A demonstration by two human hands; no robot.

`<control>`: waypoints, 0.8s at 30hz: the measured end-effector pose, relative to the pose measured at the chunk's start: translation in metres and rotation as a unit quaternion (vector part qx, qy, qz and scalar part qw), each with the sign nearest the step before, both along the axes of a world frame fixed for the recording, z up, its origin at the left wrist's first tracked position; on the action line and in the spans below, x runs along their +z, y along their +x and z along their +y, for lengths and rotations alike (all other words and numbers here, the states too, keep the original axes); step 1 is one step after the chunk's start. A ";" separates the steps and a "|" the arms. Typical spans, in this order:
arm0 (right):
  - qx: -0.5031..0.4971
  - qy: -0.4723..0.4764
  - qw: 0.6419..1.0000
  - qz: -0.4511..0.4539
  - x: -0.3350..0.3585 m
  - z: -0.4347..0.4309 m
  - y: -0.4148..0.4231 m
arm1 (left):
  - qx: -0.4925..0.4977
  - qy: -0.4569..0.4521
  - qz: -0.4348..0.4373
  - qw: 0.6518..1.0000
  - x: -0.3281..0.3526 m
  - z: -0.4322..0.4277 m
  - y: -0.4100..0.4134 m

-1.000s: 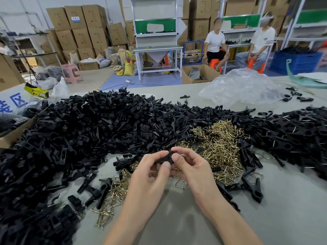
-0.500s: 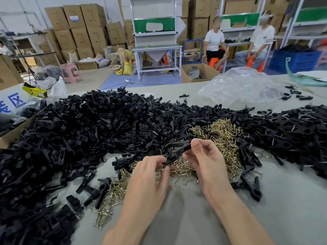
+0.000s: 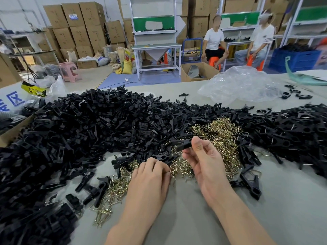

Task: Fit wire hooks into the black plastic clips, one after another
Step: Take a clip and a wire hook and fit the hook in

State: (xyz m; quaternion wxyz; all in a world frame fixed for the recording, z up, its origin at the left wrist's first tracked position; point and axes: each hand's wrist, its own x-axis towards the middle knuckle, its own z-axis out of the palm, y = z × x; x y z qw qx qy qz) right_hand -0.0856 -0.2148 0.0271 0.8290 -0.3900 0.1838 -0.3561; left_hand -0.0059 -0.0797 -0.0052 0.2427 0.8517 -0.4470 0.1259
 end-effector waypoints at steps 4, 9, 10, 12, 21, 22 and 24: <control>0.004 0.004 1.000 0.000 0.000 -0.001 -0.001 | -0.009 -0.075 0.055 0.996 0.005 0.001 -0.001; 0.027 0.010 0.999 -0.022 0.001 0.000 -0.001 | 0.004 -0.179 0.173 0.968 0.004 0.000 0.001; 0.031 0.012 0.999 -0.026 0.001 0.000 0.000 | 0.005 -0.191 0.175 0.966 0.004 -0.001 0.001; 0.039 0.011 0.999 -0.029 0.001 0.001 0.001 | 0.006 -0.217 0.178 0.960 0.007 -0.001 0.001; 0.057 0.013 0.998 -0.026 0.000 0.001 0.001 | 0.022 -0.220 0.218 0.951 0.012 0.001 0.004; 0.057 0.013 0.998 -0.026 0.000 0.001 0.001 | 0.026 -0.230 0.233 0.945 0.013 0.001 0.003; 0.056 0.012 0.998 -0.024 0.001 0.001 0.001 | 0.030 -0.238 0.259 0.935 0.014 -0.001 0.003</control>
